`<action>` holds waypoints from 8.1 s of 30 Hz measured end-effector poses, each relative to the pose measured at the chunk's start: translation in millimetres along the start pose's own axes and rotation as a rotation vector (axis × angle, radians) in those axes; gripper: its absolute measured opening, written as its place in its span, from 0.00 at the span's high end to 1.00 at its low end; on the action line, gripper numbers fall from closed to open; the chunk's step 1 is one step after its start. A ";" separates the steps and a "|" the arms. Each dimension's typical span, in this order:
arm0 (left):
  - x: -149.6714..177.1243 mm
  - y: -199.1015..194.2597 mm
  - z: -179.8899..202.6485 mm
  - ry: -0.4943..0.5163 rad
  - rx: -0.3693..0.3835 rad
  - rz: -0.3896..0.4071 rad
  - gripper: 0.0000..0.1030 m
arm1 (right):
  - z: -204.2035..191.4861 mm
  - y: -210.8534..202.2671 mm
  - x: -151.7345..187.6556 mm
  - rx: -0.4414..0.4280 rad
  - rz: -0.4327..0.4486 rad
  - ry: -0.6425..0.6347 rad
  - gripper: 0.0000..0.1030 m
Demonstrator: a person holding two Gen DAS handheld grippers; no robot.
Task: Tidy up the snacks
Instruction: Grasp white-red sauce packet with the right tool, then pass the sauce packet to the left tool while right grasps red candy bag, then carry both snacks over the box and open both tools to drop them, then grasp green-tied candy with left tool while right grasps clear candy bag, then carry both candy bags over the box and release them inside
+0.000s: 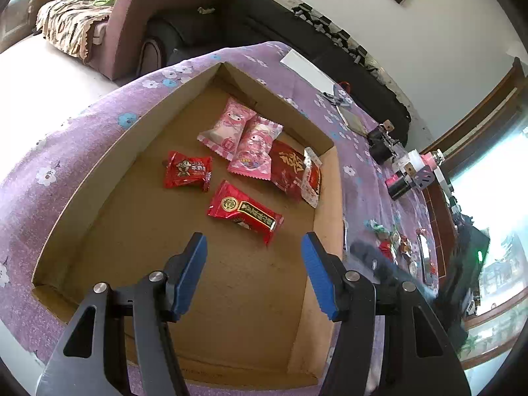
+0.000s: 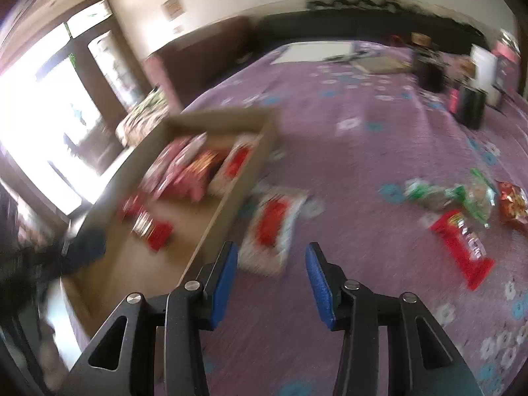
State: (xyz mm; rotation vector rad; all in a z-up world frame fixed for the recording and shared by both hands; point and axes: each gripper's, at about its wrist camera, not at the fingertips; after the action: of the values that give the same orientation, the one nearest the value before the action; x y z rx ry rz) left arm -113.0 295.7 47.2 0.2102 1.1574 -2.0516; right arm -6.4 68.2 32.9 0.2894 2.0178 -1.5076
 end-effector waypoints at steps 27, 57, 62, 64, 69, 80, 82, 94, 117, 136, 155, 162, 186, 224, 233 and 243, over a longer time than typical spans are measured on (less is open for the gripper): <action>39.9 21.0 94.5 0.243 0.105 -0.127 0.43 | 123.7 -69.2 43.7 0.033 0.019 0.186 0.64; 113.5 134.8 204.4 0.693 -0.102 -0.258 0.43 | 167.9 -44.7 30.6 0.156 0.030 0.180 0.69; 118.5 135.7 209.3 0.746 -0.106 -0.213 0.72 | 165.3 -45.2 32.4 0.176 0.042 0.176 0.70; 117.6 133.3 207.8 0.726 -0.082 -0.220 0.73 | 164.3 -45.6 32.9 0.184 0.049 0.176 0.70; 107.2 122.7 199.3 0.658 -0.040 -0.215 0.73 | 165.8 -48.5 34.2 0.198 0.071 0.189 0.70; 71.4 61.3 159.8 0.485 0.020 -0.115 0.72 | 162.4 -54.0 34.6 0.219 0.115 0.181 0.70; 62.7 49.2 146.1 0.454 0.011 -0.089 0.72 | 161.7 -55.2 35.2 0.228 0.122 0.182 0.70; 13.1 -2.4 42.2 0.231 -0.103 0.046 0.72 | 101.9 -69.4 26.5 0.102 0.130 0.115 0.71; -16.7 9.4 -40.1 0.072 -0.162 0.003 0.71 | -111.8 -5.5 11.5 -0.127 -0.037 -0.238 0.71; -17.1 -24.4 -39.1 0.039 -0.136 0.070 0.47 | -142.4 9.4 14.8 -0.130 -0.055 -0.259 0.64; 8.6 -14.1 38.9 0.180 -0.082 0.037 0.47 | 7.2 -53.8 8.5 -0.014 0.078 0.041 0.55; 22.7 7.1 68.3 0.245 -0.070 -0.024 0.47 | 71.5 -57.2 17.5 0.043 0.074 0.158 0.55; 39.2 51.1 145.6 0.414 0.004 -0.164 0.47 | 183.7 -19.7 -31.4 0.074 0.072 0.312 0.53; 49.6 195.0 249.3 0.867 -0.137 -0.252 0.81 | 209.4 -23.2 -20.2 0.064 0.052 0.360 0.78; 46.4 129.3 234.3 0.699 -0.001 -0.200 0.81 | 202.9 -30.4 -19.3 0.023 0.084 0.351 0.79; 28.0 55.8 163.4 0.466 0.025 -0.071 0.81 | 177.0 -31.0 -15.9 0.002 0.100 0.283 0.79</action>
State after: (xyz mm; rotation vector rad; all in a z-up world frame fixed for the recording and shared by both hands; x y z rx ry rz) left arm -60.1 134.8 90.9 0.6977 1.4294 -2.1431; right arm 49.0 -103.4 35.4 0.6260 2.1814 -1.4742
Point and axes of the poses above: each gripper's, at about its wrist camera, not at the fingertips, and y roughly the way its jaws point, z to its right, x to its underside, and after that the axes turned 6 degrees about x, right-handed
